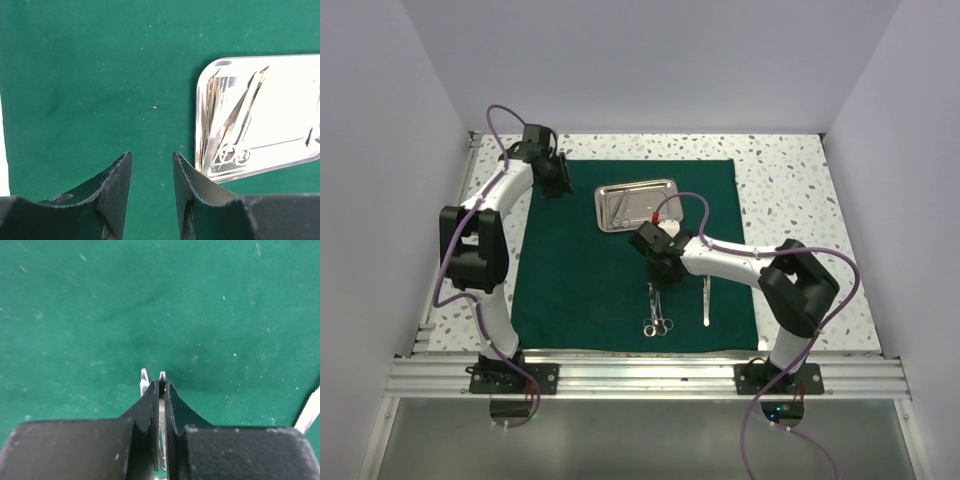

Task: Open and lay out the surgical kit
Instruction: Place the medical item in the surgical kit, then pick up the medical item from the container.

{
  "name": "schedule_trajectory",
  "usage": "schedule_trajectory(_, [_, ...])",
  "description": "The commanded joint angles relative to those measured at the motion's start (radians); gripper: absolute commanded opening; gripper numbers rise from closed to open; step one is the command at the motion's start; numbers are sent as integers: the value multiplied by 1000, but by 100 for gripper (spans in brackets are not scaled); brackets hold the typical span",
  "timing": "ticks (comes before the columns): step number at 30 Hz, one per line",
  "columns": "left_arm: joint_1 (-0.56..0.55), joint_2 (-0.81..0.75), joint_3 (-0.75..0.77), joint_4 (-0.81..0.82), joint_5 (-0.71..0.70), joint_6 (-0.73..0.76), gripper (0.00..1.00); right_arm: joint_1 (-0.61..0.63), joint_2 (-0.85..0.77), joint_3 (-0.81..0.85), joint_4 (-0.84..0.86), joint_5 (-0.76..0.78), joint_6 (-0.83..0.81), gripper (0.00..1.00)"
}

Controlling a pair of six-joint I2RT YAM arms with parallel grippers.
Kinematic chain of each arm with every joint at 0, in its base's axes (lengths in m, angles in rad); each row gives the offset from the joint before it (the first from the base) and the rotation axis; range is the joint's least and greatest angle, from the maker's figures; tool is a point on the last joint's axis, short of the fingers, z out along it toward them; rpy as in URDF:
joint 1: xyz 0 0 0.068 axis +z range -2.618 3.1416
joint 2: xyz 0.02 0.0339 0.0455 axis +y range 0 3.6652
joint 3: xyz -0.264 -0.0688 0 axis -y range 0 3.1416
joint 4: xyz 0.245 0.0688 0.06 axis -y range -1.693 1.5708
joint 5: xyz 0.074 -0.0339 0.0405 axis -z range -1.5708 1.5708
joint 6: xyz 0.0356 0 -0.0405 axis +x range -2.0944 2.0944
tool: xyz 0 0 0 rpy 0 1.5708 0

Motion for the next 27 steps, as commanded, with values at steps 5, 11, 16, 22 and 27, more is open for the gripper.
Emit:
schedule_trajectory(5, [-24, 4, 89, -5, -9, -22, 43, 10, 11, 50, 40, -60, -3, 31])
schedule_trajectory(11, [-71, 66, 230, -37, -28, -16, 44, 8, -41, 194, -54, -16, -80, 64])
schedule_trajectory(16, [-123, 155, 339, -42, -37, 18, 44, 5, -104, 295, -138, 62, -158, 65])
schedule_trajectory(22, [-194, 256, 439, -68, -61, 47, 45, -50, -219, 308, -198, 120, -215, 65])
schedule_trajectory(27, [-220, 308, 450, -65, -81, 58, 44, -125, -311, 242, -233, 117, -224, 64])
